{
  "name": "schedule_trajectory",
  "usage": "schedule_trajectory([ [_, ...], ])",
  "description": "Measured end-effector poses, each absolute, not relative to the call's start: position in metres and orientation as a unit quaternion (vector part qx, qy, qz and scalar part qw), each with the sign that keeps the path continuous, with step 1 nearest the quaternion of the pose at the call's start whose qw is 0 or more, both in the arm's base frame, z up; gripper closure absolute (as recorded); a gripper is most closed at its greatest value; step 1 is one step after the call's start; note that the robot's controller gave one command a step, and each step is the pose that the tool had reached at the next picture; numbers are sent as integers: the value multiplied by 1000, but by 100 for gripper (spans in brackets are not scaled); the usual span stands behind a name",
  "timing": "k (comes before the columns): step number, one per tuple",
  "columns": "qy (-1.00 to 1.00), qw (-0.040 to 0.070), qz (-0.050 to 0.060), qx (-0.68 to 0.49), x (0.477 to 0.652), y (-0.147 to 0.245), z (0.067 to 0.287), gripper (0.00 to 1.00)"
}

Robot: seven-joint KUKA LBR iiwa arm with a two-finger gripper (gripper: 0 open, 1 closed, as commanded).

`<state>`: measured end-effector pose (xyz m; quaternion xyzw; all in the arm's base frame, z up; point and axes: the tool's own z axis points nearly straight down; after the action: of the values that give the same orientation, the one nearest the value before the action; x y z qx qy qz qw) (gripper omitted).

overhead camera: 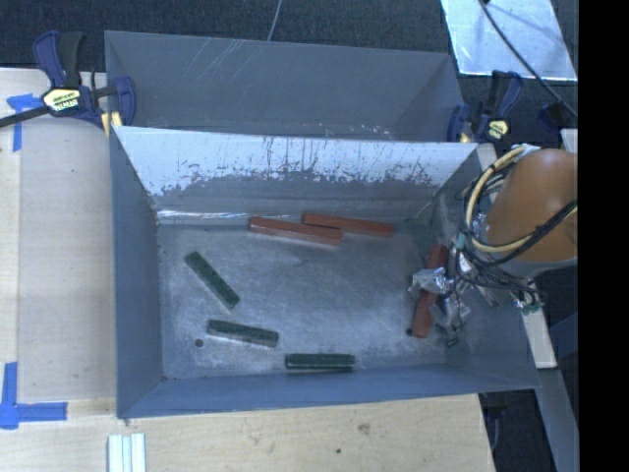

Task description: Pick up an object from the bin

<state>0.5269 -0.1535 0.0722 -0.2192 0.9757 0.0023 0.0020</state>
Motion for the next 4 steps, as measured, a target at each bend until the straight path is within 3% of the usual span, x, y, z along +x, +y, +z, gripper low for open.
schedule_trajectory([
  [2, 962, 7, 0, -274, 500, -154, 74, 100],
  [3, 958, 7, -2, -288, 489, -124, 72, 0],
  [4, 940, 3, -1, -340, 493, -127, 71, 0],
])
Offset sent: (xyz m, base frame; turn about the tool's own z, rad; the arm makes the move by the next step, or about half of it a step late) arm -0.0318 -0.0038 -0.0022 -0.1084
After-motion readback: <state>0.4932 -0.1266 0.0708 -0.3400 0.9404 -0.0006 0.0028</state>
